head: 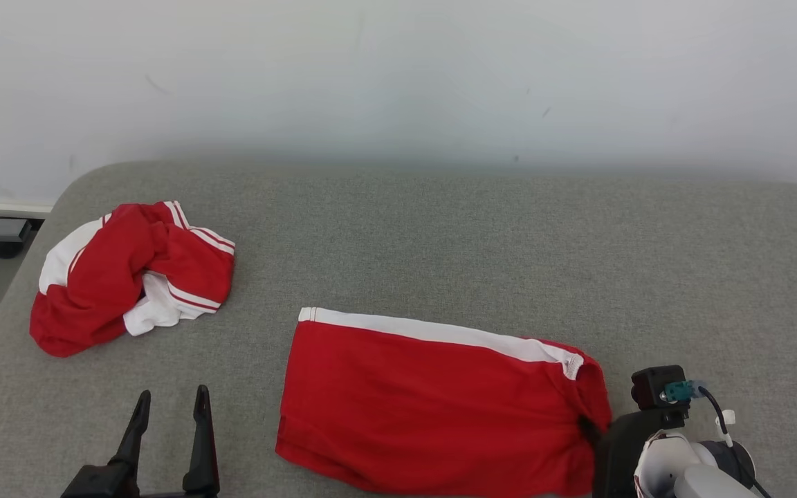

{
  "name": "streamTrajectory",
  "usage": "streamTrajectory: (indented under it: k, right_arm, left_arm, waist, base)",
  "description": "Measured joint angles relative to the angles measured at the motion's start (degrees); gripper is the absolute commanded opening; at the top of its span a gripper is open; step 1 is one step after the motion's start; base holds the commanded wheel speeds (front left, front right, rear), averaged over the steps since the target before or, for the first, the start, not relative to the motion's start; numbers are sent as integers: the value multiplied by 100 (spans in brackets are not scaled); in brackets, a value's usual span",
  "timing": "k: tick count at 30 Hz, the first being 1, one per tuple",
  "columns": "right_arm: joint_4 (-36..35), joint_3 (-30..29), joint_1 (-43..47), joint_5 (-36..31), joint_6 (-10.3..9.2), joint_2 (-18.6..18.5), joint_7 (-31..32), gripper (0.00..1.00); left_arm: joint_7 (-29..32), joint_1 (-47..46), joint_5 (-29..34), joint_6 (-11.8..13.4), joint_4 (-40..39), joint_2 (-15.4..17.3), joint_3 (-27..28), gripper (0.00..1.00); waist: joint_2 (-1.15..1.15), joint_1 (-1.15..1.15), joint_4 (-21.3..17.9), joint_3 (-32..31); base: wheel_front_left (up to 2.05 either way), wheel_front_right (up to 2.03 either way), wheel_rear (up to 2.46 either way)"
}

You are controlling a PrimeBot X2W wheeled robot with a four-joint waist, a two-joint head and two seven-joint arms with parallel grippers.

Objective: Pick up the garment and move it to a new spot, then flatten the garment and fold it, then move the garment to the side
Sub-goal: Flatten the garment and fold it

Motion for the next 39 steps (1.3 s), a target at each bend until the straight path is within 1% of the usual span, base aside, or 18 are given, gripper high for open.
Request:
streamTrajectory:
  k: [3, 6, 9, 11, 17, 20, 22, 25, 26, 27, 30, 34, 39]
  right_arm:
    - [59, 7, -104, 2, 10, 8, 66, 0]
    - [142, -5, -211, 14, 70, 13, 71, 0]
    - [170, -110, -277, 92, 177, -24, 63, 0]
    - [168, -201, -299, 159, 223, -130, 49, 0]
    - [166, -399, -337, 212, 400, -676, 18, 0]
    - [119, -437, -470, 237, 589, -854, 80, 0]
    - [12, -447, -542, 381, 792, -880, 208, 0]
    - [-172, -458, -553, 724, 1150, -877, 477, 0]
    - [-232, -472, -553, 822, 1235, -878, 579, 0]
    - [-292, -487, -554, 962, 1278, -879, 689, 0]
    - [-525, -471, -552, 1258, 1319, -890, 1048, 0]
    - [-894, -441, -541, 1774, 1326, -854, 1502, 0]
    - [-1233, -446, -525, 2292, 1326, -603, 1870, 0]
  left_arm:
    - [42, -21, 0, 0, -34, -4, 9, 100]
    - [43, -27, 0, 0, -53, -3, 55, 100]
    - [69, -30, -1, 0, -59, -9, 49, 100]
    - [92, -32, -2, 0, -58, -22, 44, 100]
    - [102, -32, -21, 0, -62, -25, 52, 100]
    - [145, -32, -29, -1, -60, -31, 45, 100]
    - [152, -34, -63, -7, -57, -42, 43, 100]
    - [182, -52, -79, -14, -9, -57, 3, 100]
    - [194, -63, -79, -22, 16, -69, -13, 100]
    - [199, -73, -81, -65, 42, -81, -25, 100]
    - [226, -81, -109, -96, 90, -110, -78, 100]
    - [243, -164, -124, -116, 181, -163, -141, 100]
    - [252, -171, -132, -162, 229, -189, -187, 100]
  waist:
    - [0, 1, -6, 48]
    - [0, 0, -37, 78]
    - [0, 1, -89, 101]
    - [0, 1, -120, 108]
    - [0, 0, -249, 103]
    - [0, 1, -330, 98]
    - [0, 1, -380, 92]
    - [0, 1, -437, 74]
    - [0, 1, -444, 61]
    - [0, 1, -446, 47]
    - [0, 0, -435, 3]
    - [0, 0, -377, -42]
    - [0, 0, -266, -77]
  base:
    - [0, 0, 0]
    - [0, 0, 0]
    - [0, 0, 0]
    - [0, 0, 0]
    - [0, 0, 0]
    - [0, 0, 0]
    - [0, 0, 0]
    - [0, 0, 0]
    - [0, 0, 0]
    - [0, 0, 0]
    - [0, 0, 0]
    - [0, 0, 0]
    - [0, 0, 0]
